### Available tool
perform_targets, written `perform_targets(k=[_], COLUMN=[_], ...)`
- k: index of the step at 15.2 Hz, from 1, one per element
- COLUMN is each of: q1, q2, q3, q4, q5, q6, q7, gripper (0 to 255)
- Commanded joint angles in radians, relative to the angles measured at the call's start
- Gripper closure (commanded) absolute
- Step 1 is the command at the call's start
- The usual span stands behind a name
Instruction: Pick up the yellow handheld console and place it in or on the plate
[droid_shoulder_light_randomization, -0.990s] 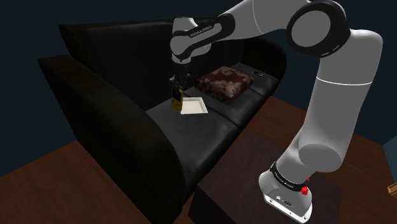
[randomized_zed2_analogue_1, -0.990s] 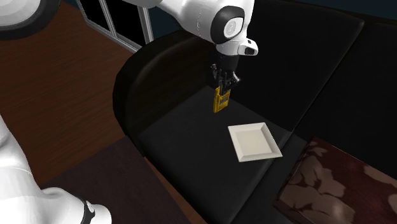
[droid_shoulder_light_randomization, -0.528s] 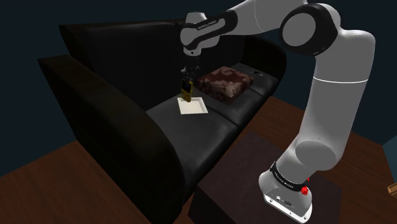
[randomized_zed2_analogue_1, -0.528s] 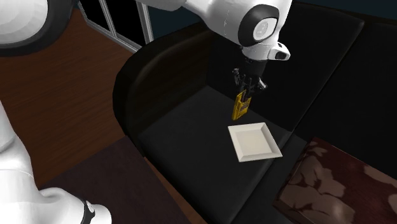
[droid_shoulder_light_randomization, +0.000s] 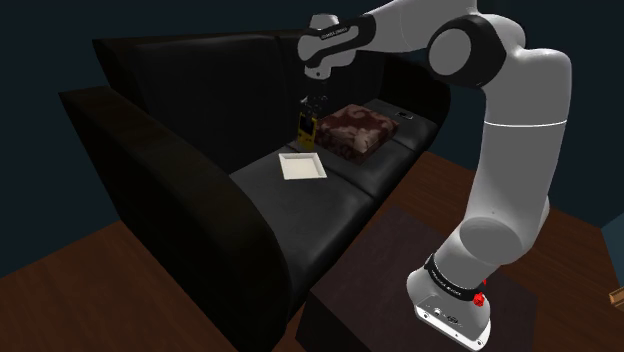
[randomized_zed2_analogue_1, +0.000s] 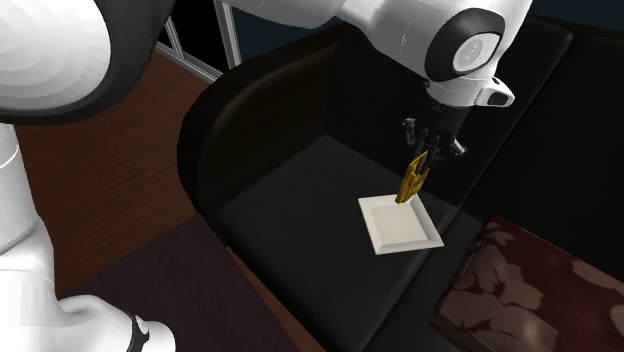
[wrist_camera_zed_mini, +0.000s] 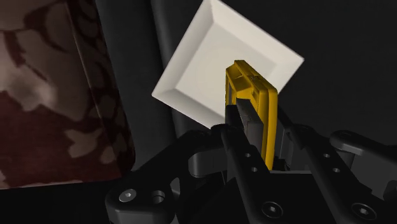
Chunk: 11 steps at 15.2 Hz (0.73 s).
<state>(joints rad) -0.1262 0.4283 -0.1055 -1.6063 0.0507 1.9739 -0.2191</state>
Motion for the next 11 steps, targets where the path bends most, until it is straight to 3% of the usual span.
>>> perform_targets(k=[1, 11], q1=[-0.003, -0.005], q2=[0.010, 0.066], q3=[0.000, 0.003], q4=[-0.005, -0.059], q5=[0.002, 0.009], q6=[0.016, 0.125], q7=[-0.006, -0.011], gripper=[255, 255])
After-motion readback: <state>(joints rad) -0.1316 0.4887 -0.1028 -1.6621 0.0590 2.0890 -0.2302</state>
